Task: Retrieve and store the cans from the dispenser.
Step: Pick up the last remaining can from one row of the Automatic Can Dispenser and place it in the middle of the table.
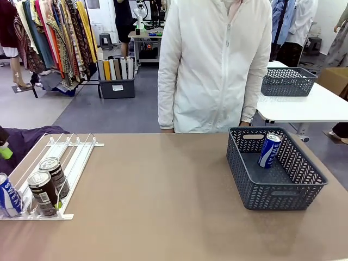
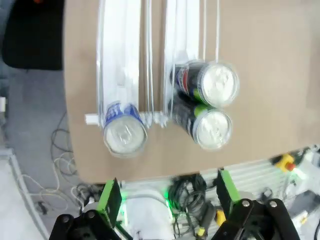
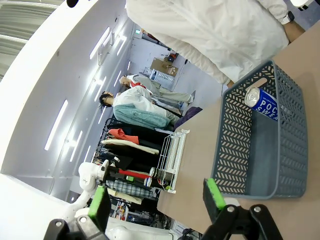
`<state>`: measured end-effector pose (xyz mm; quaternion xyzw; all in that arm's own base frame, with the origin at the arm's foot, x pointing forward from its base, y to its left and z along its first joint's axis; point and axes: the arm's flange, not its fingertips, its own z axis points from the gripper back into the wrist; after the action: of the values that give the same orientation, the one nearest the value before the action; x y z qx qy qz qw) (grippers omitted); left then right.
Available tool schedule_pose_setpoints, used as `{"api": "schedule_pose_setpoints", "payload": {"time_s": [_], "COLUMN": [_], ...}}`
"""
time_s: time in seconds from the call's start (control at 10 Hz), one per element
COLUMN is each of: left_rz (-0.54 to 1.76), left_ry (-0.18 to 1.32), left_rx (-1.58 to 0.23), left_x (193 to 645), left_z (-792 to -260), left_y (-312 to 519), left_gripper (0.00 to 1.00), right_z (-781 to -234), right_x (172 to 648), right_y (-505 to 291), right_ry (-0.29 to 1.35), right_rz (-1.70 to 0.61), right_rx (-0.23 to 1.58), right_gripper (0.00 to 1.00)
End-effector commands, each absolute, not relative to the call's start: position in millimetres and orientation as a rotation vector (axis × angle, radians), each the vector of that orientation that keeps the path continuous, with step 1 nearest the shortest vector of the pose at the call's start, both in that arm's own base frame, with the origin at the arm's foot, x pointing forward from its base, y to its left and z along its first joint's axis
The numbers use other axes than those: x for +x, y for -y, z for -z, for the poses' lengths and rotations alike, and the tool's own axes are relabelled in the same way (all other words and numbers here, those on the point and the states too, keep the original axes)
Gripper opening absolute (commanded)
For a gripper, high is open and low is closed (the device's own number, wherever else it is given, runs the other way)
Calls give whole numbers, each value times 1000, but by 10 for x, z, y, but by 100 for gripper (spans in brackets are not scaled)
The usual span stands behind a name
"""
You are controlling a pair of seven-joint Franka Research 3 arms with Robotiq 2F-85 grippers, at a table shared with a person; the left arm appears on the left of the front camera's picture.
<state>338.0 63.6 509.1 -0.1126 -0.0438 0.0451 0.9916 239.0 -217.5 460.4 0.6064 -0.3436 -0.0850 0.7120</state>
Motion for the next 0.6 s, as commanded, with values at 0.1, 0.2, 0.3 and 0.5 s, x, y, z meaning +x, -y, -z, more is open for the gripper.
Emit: {"api": "schedule_pose_setpoints", "payload": {"time_s": [0.1,0.2,0.3,0.5], "left_rz": [-138,-166,-214,-209], "left_ry": [120,121,130,57], "left_rx": [-167,-157,-122,-98], "left_x": [3408,3379,3386,3368], "left_z": [-4812,-4753,-4682,-4514], "left_y": [-662,-669,-669,-619], "left_gripper": [100,100,100,100], "right_z": [-4642,-4642,-4642,-4642], "right_x": [2421,2421,2421,2421], "right_y": [2173,2173,2173,2173], "right_ry": [795,795,795,795], "right_rz": [185,185,185,185], "right_rx": [1357,1357,1357,1357], "right_gripper": [100,100,100,100]}}
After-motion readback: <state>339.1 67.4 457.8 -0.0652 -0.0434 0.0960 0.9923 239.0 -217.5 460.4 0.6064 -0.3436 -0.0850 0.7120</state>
